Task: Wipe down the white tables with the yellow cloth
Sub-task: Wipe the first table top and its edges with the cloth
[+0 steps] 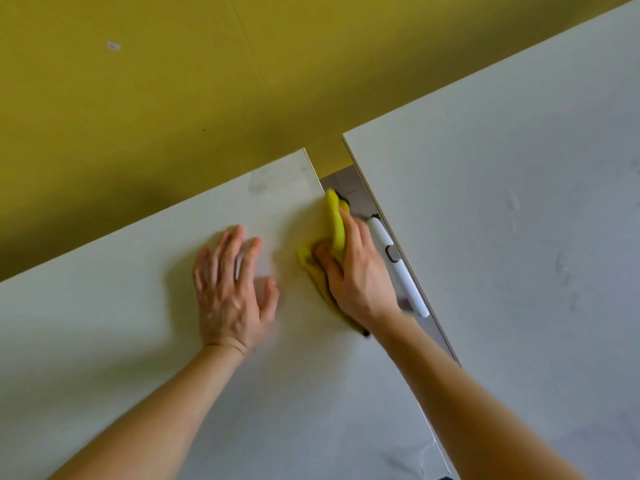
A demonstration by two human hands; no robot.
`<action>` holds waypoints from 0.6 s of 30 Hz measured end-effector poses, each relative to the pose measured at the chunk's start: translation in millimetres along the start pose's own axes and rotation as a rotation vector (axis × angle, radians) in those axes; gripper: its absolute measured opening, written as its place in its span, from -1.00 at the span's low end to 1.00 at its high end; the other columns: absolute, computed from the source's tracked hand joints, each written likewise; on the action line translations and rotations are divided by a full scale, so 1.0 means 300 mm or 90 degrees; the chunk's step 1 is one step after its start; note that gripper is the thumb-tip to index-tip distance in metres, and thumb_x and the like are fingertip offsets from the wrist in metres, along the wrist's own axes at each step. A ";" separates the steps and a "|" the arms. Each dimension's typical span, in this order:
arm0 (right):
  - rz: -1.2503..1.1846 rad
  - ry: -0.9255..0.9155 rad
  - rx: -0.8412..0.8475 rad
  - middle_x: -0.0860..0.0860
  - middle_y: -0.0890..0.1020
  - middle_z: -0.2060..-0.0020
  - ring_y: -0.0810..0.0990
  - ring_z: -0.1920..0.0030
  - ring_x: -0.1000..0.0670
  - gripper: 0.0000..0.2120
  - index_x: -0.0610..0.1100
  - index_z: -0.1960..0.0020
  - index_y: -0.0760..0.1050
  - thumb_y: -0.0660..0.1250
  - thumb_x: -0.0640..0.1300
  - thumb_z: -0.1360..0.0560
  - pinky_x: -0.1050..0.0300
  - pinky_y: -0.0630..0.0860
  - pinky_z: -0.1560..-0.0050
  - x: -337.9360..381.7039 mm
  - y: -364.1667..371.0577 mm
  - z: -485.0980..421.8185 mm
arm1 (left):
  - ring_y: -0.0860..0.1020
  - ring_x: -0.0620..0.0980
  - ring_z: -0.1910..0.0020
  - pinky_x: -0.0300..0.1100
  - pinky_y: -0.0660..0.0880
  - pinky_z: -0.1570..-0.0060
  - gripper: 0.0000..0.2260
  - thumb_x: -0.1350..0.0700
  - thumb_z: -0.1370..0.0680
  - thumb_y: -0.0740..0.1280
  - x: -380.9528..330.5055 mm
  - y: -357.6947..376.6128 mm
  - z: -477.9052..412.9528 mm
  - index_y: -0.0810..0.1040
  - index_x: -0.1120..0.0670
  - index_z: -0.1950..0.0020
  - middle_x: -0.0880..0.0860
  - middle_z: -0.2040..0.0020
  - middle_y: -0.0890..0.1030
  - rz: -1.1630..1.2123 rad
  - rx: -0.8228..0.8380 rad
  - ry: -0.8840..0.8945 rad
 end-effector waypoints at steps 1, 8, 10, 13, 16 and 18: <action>0.003 0.006 0.006 0.04 0.32 -0.62 0.49 -0.44 -0.09 -0.30 0.01 -0.75 0.09 0.30 0.15 -0.72 -0.07 0.51 -0.36 -0.020 -0.011 0.062 | 0.30 0.24 -0.67 0.34 0.22 -0.59 -0.44 -0.06 -0.62 0.33 0.000 0.001 -0.003 0.47 0.11 -0.61 0.14 -0.71 0.31 0.002 0.003 0.000; 0.061 0.015 0.013 -0.16 0.42 -0.50 0.53 -0.37 -0.30 -0.28 -0.16 -0.70 0.15 0.32 0.13 -0.70 -0.13 0.49 -0.21 0.099 0.064 -0.356 | 0.33 0.23 -0.65 0.34 0.24 -0.57 -0.46 -0.13 -0.67 0.23 0.003 0.007 -0.013 0.48 0.10 -0.59 0.15 -0.69 0.33 -0.013 0.003 0.001; 0.073 0.019 -0.007 -0.18 0.46 -0.43 0.54 -0.34 -0.31 -0.32 -0.17 -0.68 0.20 0.32 0.13 -0.71 -0.11 0.48 -0.18 0.107 0.065 -0.416 | 0.33 0.23 -0.65 0.33 0.24 -0.57 -0.45 -0.16 -0.68 0.18 0.003 0.007 -0.016 0.49 0.10 -0.59 0.15 -0.68 0.34 -0.019 0.003 -0.002; 0.044 0.038 -0.028 -0.12 0.49 -0.37 0.56 -0.30 -0.25 -0.32 -0.09 -0.70 0.19 0.31 0.17 -0.70 -0.14 0.52 -0.18 0.047 0.046 -0.215 | 0.33 0.24 -0.65 0.32 0.25 -0.57 -0.46 -0.11 -0.65 0.28 0.003 0.005 -0.008 0.49 0.10 -0.59 0.15 -0.69 0.34 -0.017 0.003 -0.004; 0.027 0.045 -0.025 0.02 0.50 -0.35 0.56 -0.27 -0.11 -0.34 0.04 -0.72 0.16 0.29 0.19 -0.70 0.00 0.51 -0.17 -0.035 -0.018 0.135 | 0.33 0.25 -0.65 0.32 0.22 -0.59 -0.44 -0.07 -0.63 0.31 0.004 0.001 -0.004 0.46 0.10 -0.61 0.15 -0.70 0.32 -0.008 -0.001 0.000; 0.030 0.065 -0.004 0.03 0.50 -0.35 0.57 -0.26 -0.08 -0.35 0.02 -0.70 0.19 0.29 0.18 -0.70 0.04 0.51 -0.16 -0.067 -0.030 0.227 | 0.32 0.26 -0.65 0.31 0.20 -0.61 -0.44 -0.08 -0.64 0.30 0.004 0.001 -0.008 0.45 0.09 -0.62 0.15 -0.70 0.31 -0.008 -0.005 -0.005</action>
Point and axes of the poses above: each hand's wrist, its own z-axis away from the middle knuckle, its own y-axis out of the palm, x = y × z, the point moved 6 cm from there along -z, towards the middle knuckle
